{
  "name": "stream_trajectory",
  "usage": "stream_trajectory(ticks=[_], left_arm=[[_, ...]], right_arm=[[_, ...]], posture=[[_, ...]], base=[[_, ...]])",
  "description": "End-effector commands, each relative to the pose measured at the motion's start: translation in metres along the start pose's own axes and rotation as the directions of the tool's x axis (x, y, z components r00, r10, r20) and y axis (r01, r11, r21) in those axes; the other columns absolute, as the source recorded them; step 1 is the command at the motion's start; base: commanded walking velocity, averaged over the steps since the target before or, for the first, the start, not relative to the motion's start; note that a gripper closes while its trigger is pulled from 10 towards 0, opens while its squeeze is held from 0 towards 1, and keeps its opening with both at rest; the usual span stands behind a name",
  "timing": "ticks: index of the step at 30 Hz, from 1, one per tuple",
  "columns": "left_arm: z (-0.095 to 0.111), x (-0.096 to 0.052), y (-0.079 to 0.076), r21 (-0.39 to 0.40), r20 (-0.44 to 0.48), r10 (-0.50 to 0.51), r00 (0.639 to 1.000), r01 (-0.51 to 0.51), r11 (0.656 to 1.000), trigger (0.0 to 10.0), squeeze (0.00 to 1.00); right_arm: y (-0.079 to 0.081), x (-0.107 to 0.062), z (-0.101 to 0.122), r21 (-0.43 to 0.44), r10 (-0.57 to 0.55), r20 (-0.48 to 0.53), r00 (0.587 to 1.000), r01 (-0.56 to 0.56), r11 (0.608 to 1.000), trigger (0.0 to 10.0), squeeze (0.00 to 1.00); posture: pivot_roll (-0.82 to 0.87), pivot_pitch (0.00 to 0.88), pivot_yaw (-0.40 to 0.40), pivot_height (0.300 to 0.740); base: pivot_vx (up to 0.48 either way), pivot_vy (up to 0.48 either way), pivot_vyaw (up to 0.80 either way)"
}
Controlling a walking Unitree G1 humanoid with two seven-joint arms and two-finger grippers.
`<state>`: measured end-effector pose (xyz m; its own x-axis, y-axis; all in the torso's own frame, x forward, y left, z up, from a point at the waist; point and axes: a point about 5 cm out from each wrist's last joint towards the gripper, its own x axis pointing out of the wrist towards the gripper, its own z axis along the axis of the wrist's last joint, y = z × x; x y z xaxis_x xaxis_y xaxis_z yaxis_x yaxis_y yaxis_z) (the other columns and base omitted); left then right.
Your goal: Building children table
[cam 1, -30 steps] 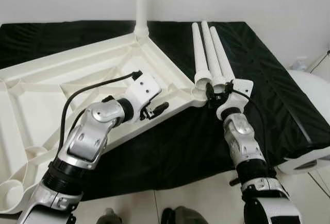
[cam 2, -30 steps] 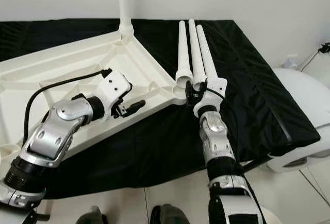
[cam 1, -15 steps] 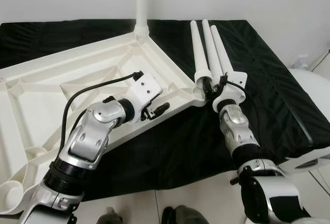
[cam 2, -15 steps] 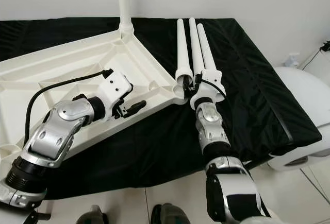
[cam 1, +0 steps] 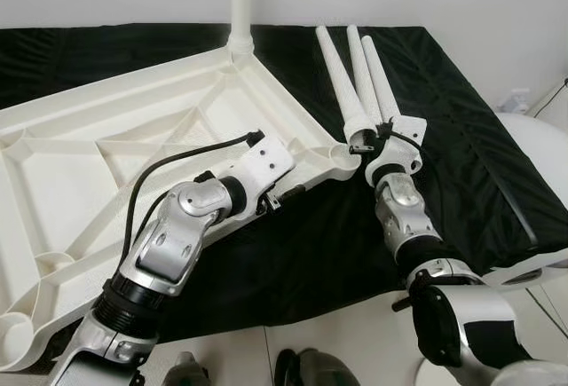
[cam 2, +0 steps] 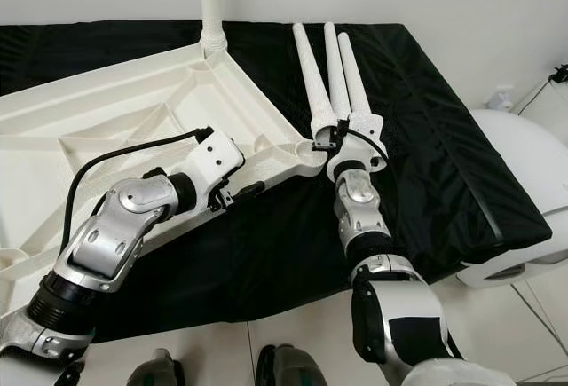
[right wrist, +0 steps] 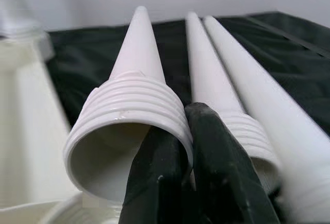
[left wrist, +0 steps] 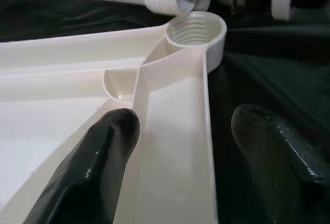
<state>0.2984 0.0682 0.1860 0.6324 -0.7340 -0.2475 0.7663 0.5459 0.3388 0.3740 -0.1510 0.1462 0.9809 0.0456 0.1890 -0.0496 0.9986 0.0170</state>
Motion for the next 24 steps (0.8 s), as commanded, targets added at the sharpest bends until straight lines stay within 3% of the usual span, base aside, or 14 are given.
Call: stream_trajectory(ticks=[1,6,8,9,11,14,18,20,24], left_arm=[[0.001,0.000,0.008,-0.021,0.005,0.120,0.993,-0.120,0.993,10.0,0.00],[0.004,-0.004,0.011,-0.084,0.045,0.135,0.990,-0.131,0.988,10.0,0.00],[0.003,-0.006,0.015,-0.175,0.070,0.165,0.984,-0.151,0.973,10.0,0.00],[0.003,-0.006,0.015,-0.175,0.070,0.165,0.984,-0.151,0.973,10.0,0.00],[-0.004,-0.004,0.019,-0.278,0.058,0.220,0.974,-0.196,0.940,10.0,0.00],[-0.011,-0.002,0.018,-0.310,0.044,0.239,0.970,-0.214,0.926,10.0,0.00],[-0.011,0.000,0.017,-0.367,0.072,0.204,0.976,-0.164,0.916,10.0,0.00],[-0.005,0.001,0.023,-0.452,0.134,0.161,0.978,-0.084,0.888,10.0,0.00],[0.000,0.002,0.028,-0.462,0.172,0.128,0.977,-0.035,0.886,10.0,0.00]], right_arm=[[0.000,-0.002,0.006,0.008,0.017,0.062,0.998,-0.018,1.000,0.0,0.00],[0.000,-0.008,0.012,0.007,0.036,0.147,0.988,-0.038,0.999,0.0,0.00],[-0.002,-0.016,0.015,0.003,0.025,0.197,0.980,-0.027,1.000,0.0,0.00],[-0.002,-0.016,0.015,0.003,0.025,0.197,0.980,-0.027,1.000,0.0,0.00],[-0.005,-0.026,0.016,-0.003,0.004,0.234,0.972,-0.003,1.000,0.0,0.00],[-0.006,-0.034,0.014,-0.014,-0.015,0.255,0.967,0.019,1.000,0.0,0.00],[-0.007,-0.038,0.019,-0.051,-0.027,0.306,0.951,0.045,0.998,0.0,0.00],[-0.004,-0.039,0.029,-0.080,-0.012,0.371,0.929,0.045,0.996,0.0,0.00],[0.002,-0.039,0.036,-0.092,0.024,0.406,0.914,0.015,0.996,0.0,0.00]], posture=[[0.02,0.103,-0.077,0.740],[0.03,0.079,-0.063,0.740],[0.03,0.059,-0.057,0.740],[0.03,0.059,-0.057,0.740],[0.03,0.026,-0.050,0.740],[0.03,0.010,-0.046,0.740],[0.02,0.000,-0.033,0.740],[0.02,0.000,-0.025,0.740],[0.02,0.000,-0.023,0.740]], base=[[0.000,0.000,0.00],[0.000,0.000,0.00],[0.000,0.000,0.00],[0.000,0.000,0.00],[0.000,0.000,0.00],[0.000,0.000,0.00],[0.000,0.000,0.00],[0.000,0.000,0.00],[0.000,0.000,0.00]])
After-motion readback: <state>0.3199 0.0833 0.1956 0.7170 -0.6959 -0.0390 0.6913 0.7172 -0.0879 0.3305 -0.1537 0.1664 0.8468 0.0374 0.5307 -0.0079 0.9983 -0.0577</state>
